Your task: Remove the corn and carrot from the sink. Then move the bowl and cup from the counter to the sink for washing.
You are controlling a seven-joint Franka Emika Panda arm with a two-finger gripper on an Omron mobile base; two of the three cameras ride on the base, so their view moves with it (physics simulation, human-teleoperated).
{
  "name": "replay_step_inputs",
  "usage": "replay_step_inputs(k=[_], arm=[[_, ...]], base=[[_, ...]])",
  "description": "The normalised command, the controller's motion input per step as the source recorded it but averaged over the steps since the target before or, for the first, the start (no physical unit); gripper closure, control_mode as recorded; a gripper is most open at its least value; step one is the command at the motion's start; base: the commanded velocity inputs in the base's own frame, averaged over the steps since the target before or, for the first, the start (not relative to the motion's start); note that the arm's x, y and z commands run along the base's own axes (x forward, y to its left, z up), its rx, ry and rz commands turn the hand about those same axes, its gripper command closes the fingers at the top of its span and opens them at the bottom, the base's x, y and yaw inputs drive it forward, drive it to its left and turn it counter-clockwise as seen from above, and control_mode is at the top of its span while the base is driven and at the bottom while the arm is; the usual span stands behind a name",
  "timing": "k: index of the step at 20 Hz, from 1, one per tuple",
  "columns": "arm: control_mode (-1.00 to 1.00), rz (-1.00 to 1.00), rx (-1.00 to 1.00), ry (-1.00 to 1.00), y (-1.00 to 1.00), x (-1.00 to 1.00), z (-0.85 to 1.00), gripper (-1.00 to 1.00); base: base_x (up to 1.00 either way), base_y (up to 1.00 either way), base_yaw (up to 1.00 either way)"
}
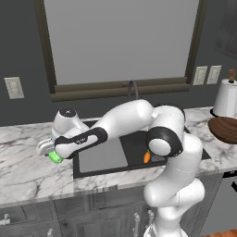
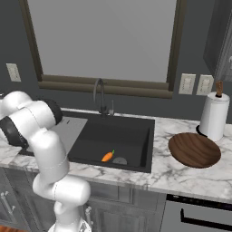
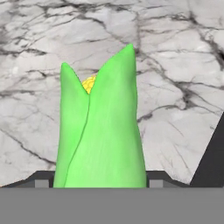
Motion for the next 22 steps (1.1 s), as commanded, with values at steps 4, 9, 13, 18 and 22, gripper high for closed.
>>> replay_step_inputs(k=[4, 9, 13, 18, 22], arm=[[-1.00, 0.00, -0.01, 0.02, 0.08, 0.06, -0.27, 1.00], [-1.00, 0.00, -0.01, 0.02, 0.08, 0.07, -0.24, 1.00], [-1.00, -0.01, -0.01, 0.00, 0.06, 0.10, -0.22, 1.00], [-1.00, -0.02, -0.02, 0.00, 0.01, 0.09, -0.23, 1.00], [-1.00, -0.02, -0.01, 0.00, 0.00, 0.09, -0.24, 1.00]], base=[[0.00, 0.00, 0.00], [0.00, 0.00, 0.00], [0.00, 0.00, 0.00], [0.00, 0.00, 0.00], [0.00, 0.00, 0.00]])
